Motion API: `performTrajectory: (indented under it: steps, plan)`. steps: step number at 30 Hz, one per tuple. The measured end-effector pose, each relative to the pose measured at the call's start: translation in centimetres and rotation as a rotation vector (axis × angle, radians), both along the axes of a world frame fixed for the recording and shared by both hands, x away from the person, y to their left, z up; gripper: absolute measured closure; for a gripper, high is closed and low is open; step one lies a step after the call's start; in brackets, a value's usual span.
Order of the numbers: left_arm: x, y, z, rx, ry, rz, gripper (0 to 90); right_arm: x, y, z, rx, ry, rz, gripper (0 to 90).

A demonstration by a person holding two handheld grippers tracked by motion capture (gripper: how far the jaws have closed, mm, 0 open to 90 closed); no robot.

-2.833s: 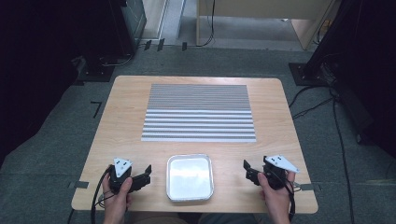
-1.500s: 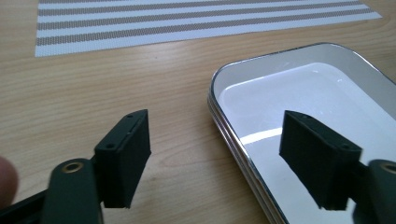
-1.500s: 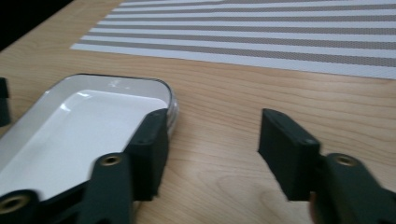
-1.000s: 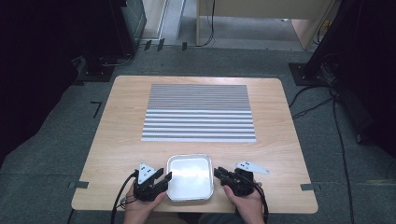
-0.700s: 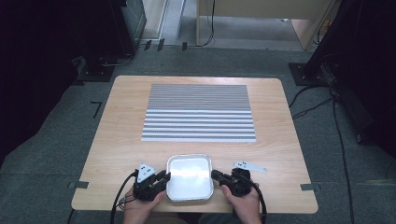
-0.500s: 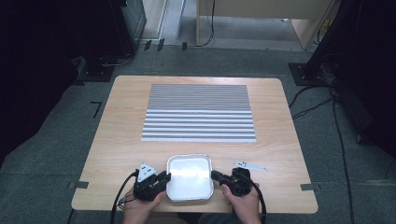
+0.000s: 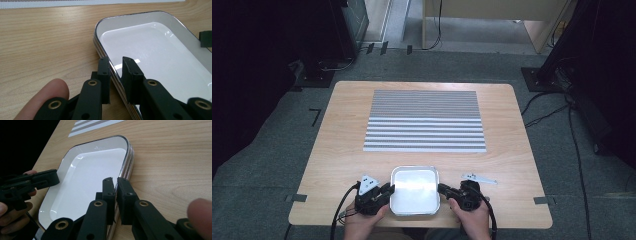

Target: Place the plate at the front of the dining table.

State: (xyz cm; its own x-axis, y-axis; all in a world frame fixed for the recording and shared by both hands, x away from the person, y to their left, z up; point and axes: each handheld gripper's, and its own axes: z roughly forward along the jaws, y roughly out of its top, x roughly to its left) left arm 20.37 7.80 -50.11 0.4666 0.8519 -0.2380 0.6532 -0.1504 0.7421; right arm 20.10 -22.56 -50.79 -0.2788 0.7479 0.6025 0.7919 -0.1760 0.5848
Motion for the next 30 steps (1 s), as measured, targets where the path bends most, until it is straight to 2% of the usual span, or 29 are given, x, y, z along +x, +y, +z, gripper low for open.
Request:
performTrajectory:
  steps: [5,11,16,24,30]
  plan:
    - [0.0,0.0,0.0,-0.001,-0.006,0.004,78.1,-0.1,0.1,0.1,-0.005,0.006,-0.013,87.6]
    - [0.1,-0.1,0.0,-0.003,-0.009,0.005,78.6,-0.2,-0.2,0.1,0.048,0.029,-0.041,88.9]
    - [0.1,-0.2,-0.1,-0.004,-0.003,-0.001,77.5,-0.3,-0.5,0.4,0.092,0.007,-0.061,89.2]
    - [0.1,-0.3,0.0,-0.017,0.003,-0.011,70.4,-0.5,-1.0,0.8,0.096,-0.015,-0.101,89.5]
    - [-0.3,-0.7,0.4,0.001,-0.033,-0.007,69.3,-0.6,-1.2,0.9,0.082,-0.02,-0.117,89.6]
